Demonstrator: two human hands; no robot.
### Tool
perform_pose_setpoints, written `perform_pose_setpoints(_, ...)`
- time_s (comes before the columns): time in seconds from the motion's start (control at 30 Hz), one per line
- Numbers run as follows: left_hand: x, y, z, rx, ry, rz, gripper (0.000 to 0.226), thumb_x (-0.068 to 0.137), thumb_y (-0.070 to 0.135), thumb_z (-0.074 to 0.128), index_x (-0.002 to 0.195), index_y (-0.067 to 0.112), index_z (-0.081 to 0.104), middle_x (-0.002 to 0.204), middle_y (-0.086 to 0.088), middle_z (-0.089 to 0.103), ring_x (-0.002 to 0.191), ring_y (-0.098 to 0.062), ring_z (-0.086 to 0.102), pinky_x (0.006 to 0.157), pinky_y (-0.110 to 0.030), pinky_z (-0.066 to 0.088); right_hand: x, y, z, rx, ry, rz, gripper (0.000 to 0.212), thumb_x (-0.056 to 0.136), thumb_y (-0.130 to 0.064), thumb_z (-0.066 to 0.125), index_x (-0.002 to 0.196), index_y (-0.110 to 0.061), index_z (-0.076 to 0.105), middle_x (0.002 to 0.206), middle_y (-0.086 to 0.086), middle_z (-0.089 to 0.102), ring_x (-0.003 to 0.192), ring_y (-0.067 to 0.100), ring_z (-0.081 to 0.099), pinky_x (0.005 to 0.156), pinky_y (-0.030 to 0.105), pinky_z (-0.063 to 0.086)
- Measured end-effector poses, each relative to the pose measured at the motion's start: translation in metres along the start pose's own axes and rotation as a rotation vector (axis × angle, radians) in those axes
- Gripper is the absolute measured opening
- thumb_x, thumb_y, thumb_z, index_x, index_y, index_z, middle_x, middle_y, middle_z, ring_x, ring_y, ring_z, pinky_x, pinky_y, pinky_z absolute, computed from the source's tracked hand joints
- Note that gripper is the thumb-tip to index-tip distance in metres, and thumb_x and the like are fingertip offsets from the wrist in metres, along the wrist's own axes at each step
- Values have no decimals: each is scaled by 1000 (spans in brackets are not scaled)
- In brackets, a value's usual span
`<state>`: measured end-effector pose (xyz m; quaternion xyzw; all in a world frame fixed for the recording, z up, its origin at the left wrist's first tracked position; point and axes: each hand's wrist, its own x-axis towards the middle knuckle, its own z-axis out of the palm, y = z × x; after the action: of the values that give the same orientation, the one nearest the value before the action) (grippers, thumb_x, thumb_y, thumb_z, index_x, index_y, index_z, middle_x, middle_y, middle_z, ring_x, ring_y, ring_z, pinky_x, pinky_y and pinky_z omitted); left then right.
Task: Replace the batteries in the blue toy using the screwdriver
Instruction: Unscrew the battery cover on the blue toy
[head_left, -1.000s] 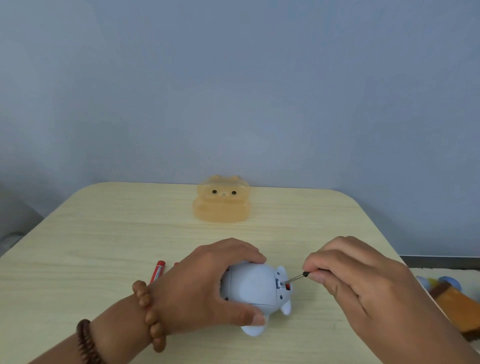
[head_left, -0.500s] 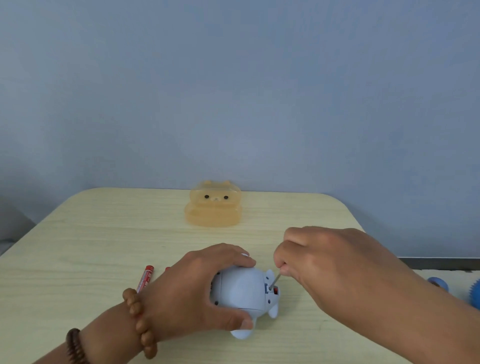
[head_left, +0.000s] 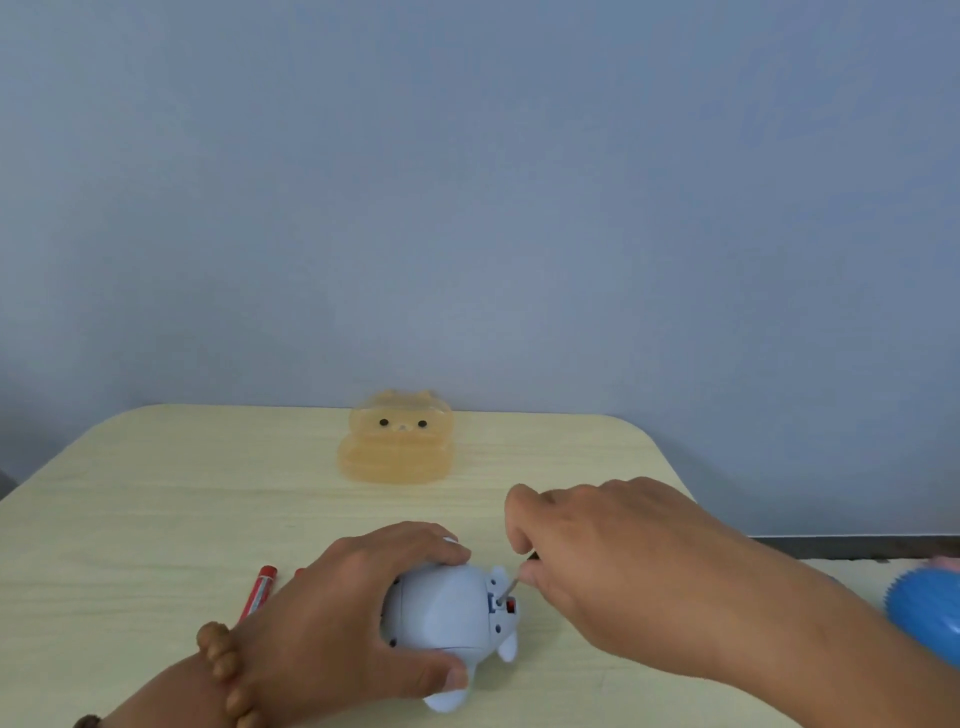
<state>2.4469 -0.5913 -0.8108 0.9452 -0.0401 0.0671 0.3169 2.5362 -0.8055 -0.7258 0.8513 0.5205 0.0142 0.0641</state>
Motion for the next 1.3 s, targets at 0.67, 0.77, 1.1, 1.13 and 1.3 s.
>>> perform_pose_setpoints(0.67, -2, 2, -2, -68, 17, 10, 66, 59, 54, 87, 117, 53, 55, 128, 51, 40, 118, 29, 37, 89, 6, 31, 12, -16, -2, 59, -69, 147, 30, 104, -49, 43, 99, -21, 52, 85, -2, 58, 82, 27, 60, 67, 39, 41)
perform_pose_setpoints(0.77, -2, 2, 0, -43, 10, 11, 70, 59, 55, 86, 123, 49, 55, 128, 46, 45, 119, 29, 37, 88, 6, 30, 16, -16, 1, 36, -52, 162, 42, 102, -59, 37, 83, -24, 47, 72, -5, 44, 76, 28, 52, 59, 37, 34)
perform_pose_setpoints(1.1, -3, -2, 2, -84, 23, -15, 71, 58, 55, 85, 123, 49, 56, 127, 50, 42, 122, 24, 40, 95, 2, 33, 2, -12, 3, 175, -75, 168, 9, 102, -41, 38, 100, -33, 40, 82, -8, 56, 80, 18, 59, 70, 36, 44)
perform_pose_setpoints(1.13, -3, -1, 2, -82, 26, -14, 71, 58, 55, 85, 123, 49, 56, 128, 52, 39, 122, 25, 40, 94, 3, 32, 2, -12, 3, 177, -79, 176, 10, 103, -42, 38, 98, -33, 40, 83, -8, 56, 81, 18, 60, 69, 35, 43)
perform_pose_setpoints(1.3, -3, -1, 3, -69, 26, -15, 69, 60, 51, 87, 122, 49, 57, 126, 51, 41, 121, 26, 39, 92, 6, 29, 5, -14, 6, 61, -48, 185, 43, 104, -54, 30, 76, -24, 40, 73, -5, 49, 75, 24, 56, 58, 34, 34)
